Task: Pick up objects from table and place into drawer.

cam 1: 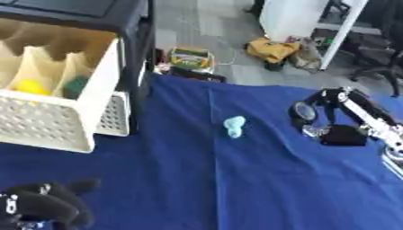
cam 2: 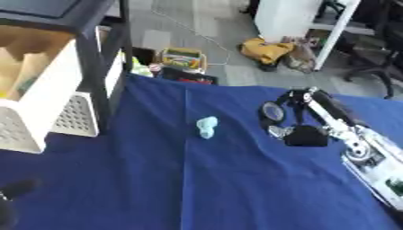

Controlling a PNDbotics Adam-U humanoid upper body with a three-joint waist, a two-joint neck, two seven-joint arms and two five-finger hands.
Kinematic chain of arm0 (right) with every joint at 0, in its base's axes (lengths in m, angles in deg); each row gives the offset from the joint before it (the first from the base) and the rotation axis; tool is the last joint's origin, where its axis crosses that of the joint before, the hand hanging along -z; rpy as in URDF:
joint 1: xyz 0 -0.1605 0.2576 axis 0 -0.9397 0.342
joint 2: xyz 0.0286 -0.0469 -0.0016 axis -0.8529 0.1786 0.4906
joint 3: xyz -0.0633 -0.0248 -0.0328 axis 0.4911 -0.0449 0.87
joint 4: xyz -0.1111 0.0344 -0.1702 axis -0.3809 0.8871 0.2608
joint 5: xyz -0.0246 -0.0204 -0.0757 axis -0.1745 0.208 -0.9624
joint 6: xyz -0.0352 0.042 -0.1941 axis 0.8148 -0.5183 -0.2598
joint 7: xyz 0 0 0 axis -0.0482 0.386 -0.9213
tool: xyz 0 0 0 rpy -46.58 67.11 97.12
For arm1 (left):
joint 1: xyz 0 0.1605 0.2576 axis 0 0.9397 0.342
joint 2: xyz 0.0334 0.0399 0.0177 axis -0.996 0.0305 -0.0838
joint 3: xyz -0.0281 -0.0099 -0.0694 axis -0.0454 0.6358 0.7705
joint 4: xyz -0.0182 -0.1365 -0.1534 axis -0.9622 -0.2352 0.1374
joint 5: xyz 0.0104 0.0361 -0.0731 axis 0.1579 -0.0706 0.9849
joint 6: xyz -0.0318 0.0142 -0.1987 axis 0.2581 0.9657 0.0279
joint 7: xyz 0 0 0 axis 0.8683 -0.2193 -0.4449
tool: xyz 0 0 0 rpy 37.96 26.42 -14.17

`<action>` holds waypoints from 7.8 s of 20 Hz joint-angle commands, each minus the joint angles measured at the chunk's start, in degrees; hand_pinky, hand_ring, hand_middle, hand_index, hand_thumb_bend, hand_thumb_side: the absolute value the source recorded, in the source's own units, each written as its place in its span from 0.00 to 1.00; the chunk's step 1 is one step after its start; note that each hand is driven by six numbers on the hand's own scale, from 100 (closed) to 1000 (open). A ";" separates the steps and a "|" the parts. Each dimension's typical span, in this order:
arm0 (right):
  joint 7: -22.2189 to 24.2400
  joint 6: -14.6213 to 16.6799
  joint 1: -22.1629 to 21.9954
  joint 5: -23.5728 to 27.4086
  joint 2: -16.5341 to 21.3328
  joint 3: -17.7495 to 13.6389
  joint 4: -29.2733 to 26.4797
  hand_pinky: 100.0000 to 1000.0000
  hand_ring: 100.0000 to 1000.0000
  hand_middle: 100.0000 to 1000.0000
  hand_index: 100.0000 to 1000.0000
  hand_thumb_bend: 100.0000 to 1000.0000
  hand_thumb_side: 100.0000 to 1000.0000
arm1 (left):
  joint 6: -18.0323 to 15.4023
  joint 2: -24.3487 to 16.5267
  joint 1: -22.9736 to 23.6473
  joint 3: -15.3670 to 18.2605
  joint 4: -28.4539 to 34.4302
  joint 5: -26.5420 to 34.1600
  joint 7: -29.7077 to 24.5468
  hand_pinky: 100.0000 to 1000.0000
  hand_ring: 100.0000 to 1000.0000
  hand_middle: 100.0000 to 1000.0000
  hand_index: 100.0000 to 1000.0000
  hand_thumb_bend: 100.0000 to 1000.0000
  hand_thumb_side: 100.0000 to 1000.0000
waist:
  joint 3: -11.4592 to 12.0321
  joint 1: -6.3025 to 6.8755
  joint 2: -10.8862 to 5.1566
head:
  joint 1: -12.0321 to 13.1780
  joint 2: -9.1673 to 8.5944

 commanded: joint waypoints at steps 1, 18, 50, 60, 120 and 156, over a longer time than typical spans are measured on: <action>-0.27 -0.09 0.23 1.66 3.09 -1.17 -2.82 0.67 0.73 0.15 0.59 0.29 0.45 | 0.69 -0.16 -0.19 0.25 0.82 0.98 0.19 0.97 0.37 0.58 0.74 0.00 0.83 | 0.01 0.09 -2.27 | 0.51 0.45; -0.46 -1.52 2.12 6.84 5.45 -0.72 -12.79 0.67 0.73 0.14 0.58 0.27 0.50 | 4.19 -0.01 0.17 0.26 0.82 4.30 0.50 0.96 0.38 0.58 0.74 0.00 0.81 | 0.92 -1.71 -6.73 | 1.05 2.27; 2.27 -4.46 19.23 13.60 1.58 3.04 -11.61 0.66 0.72 0.16 0.57 0.33 0.51 | 9.65 2.76 -0.51 -2.69 0.82 2.90 -2.50 0.98 0.37 0.58 0.74 0.04 0.88 | 9.09 -5.99 -7.68 | -6.01 1.53; 2.49 -4.83 22.36 12.90 -0.08 4.34 -10.60 0.65 0.71 0.16 0.56 0.33 0.51 | 11.32 3.92 -0.55 -3.29 0.82 2.68 -3.13 0.98 0.37 0.58 0.74 0.05 0.89 | 9.36 -5.99 -7.77 | -8.89 0.89; 2.78 -5.76 30.85 -0.81 -11.80 16.49 -5.93 0.62 0.69 0.15 0.54 0.36 0.54 | 18.44 9.65 -0.71 -6.10 0.82 2.41 -7.38 1.00 0.38 0.59 0.74 0.09 0.96 | 14.24 -5.99 -7.93 | -15.19 0.62; -12.60 -3.57 24.01 15.27 -6.56 11.38 -17.60 0.68 0.85 0.52 0.84 0.38 0.86 | 20.43 10.89 -0.57 -6.74 0.82 0.70 -9.40 1.00 0.38 0.58 0.73 0.11 1.00 | 13.36 -5.99 -6.49 | -15.16 1.46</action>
